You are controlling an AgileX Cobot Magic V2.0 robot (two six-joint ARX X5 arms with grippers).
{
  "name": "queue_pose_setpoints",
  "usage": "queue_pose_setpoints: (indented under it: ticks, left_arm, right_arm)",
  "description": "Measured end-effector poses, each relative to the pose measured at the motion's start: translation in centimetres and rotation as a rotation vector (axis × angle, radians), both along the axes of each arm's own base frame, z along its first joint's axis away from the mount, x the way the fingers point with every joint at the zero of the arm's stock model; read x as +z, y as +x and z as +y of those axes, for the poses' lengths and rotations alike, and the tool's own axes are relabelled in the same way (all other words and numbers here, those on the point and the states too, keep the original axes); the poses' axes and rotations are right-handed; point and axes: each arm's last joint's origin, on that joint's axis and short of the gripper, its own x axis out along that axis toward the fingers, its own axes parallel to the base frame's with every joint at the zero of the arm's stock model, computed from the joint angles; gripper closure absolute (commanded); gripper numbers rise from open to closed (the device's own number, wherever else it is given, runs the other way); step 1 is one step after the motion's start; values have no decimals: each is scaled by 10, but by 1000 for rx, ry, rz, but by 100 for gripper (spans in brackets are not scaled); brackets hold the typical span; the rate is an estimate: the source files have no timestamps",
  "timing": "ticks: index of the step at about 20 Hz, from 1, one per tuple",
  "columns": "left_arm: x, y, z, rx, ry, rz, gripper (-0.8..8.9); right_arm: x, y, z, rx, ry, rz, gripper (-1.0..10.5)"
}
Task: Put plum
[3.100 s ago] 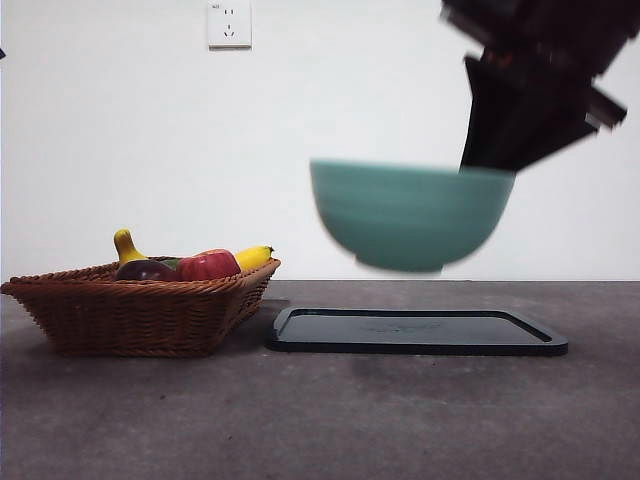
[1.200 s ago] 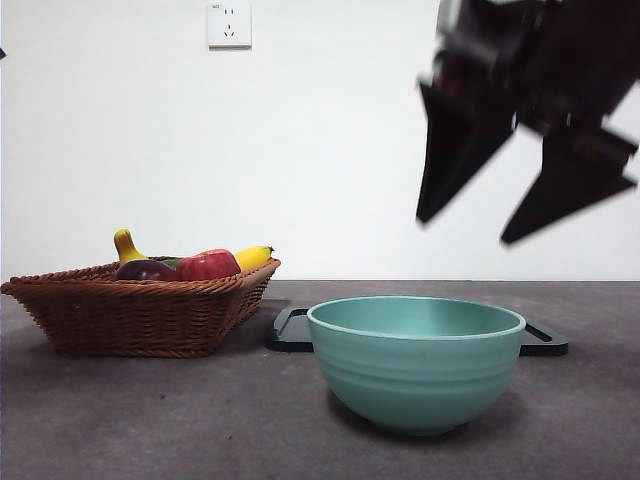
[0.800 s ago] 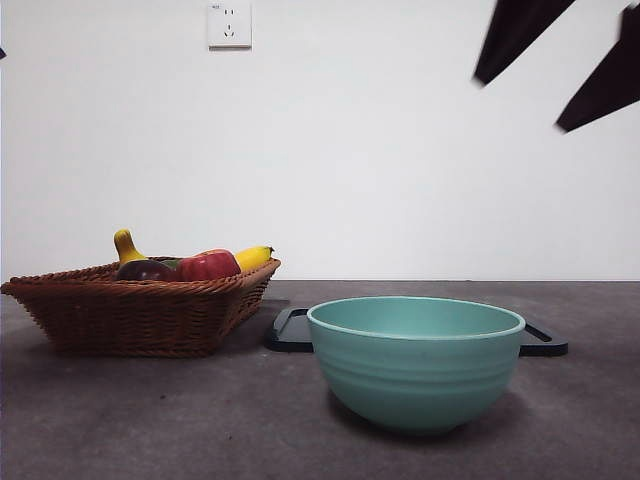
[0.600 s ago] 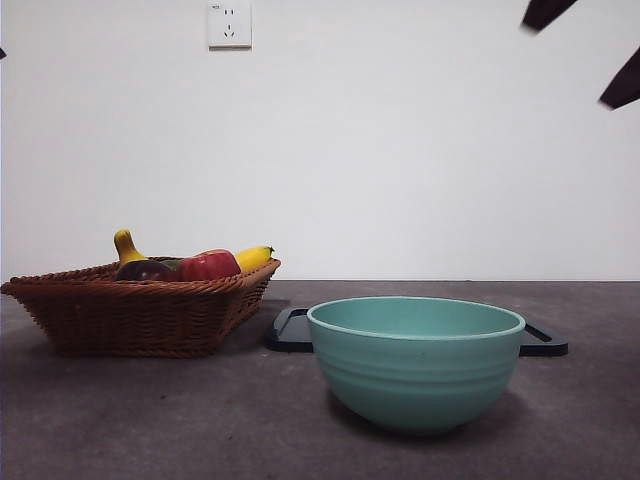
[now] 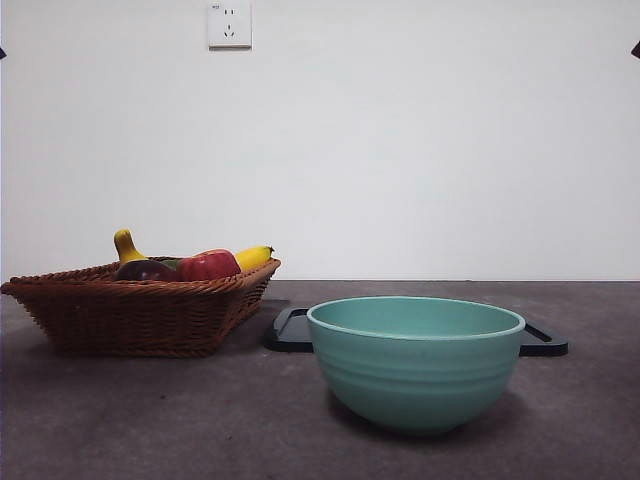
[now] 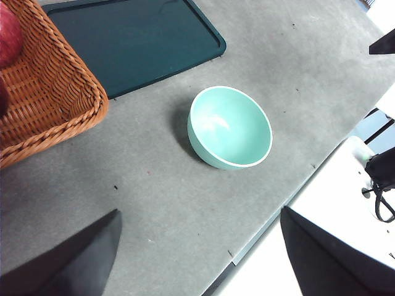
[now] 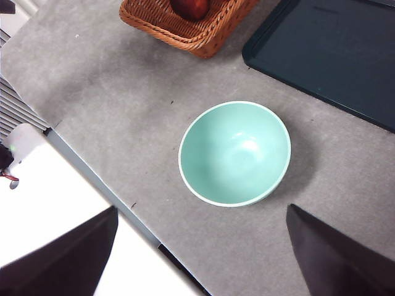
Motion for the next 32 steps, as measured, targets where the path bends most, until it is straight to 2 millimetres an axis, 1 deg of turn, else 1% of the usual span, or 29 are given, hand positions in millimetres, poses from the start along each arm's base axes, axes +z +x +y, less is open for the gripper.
queue_pose_setpoints:
  ticks: [1, 2, 4, 5, 6, 26, 29, 31, 32]
  left_arm:
    - [0, 0, 0, 0, 0, 0, 416]
    - [0, 0, 0, 0, 0, 0, 460]
    - [0, 0, 0, 0, 0, 0, 631]
    - [0, 0, 0, 0, 0, 0, 715]
    - [0, 0, 0, 0, 0, 0, 799]
    - [0, 0, 0, 0, 0, -2, 806]
    - [5, 3, 0, 8, -4, -81, 806]
    - [16, 2, 7, 79, 23, -262, 806]
    - [23, 2, 13, 165, 38, -391, 807]
  right_arm:
    - [0, 0, 0, 0, 0, 0, 549]
    - [0, 0, 0, 0, 0, 1, 623]
    - [0, 0, 0, -1, 1, 1, 871]
    - [0, 0, 0, -1, 1, 1, 945]
    - [0, 0, 0, -1, 1, 0, 942]
    - [1, 1, 0, -2, 7, -10, 942]
    - [1, 1, 0, -2, 7, -10, 942]
    - [1, 1, 0, -2, 7, -10, 942]
    - [1, 1, 0, -3, 7, -10, 942]
